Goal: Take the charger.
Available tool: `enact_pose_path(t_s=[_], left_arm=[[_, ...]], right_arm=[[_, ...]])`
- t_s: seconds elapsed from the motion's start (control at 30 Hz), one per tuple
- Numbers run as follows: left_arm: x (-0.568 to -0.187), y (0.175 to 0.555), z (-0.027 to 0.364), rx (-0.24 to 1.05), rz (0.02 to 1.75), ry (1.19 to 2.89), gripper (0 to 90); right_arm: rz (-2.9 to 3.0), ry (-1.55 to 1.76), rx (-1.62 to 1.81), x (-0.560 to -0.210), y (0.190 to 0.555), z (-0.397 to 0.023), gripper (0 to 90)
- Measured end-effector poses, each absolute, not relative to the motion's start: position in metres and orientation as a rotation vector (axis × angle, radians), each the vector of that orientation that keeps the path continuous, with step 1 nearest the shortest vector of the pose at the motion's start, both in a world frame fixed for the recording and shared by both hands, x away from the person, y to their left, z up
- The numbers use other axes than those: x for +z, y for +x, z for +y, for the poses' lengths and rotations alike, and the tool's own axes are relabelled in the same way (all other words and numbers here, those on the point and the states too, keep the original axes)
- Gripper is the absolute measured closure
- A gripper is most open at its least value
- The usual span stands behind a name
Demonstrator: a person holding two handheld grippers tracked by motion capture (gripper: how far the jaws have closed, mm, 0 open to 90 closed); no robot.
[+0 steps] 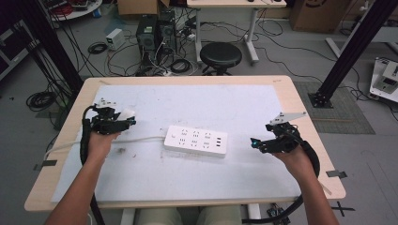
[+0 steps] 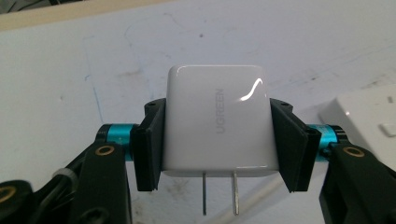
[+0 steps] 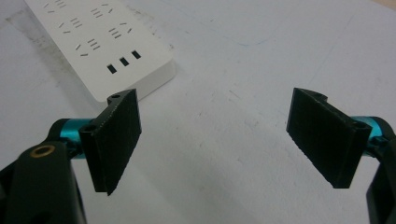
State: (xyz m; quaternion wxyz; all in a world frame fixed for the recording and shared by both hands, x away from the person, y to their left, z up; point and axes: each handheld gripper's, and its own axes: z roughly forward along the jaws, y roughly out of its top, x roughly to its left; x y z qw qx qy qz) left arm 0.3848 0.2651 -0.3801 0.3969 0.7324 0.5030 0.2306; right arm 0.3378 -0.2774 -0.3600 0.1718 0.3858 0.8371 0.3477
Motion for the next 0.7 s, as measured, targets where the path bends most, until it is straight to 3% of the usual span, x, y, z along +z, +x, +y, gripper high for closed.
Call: enact_pose_path(t_s=[0.7], left_arm=[[-0.357, 0.346, 0.237, 0.496, 1.019, 1.833, 42.5]], right_arm=[[2.412, 1.125, 1.011, -0.361, 0.329, -0.273, 18.2]])
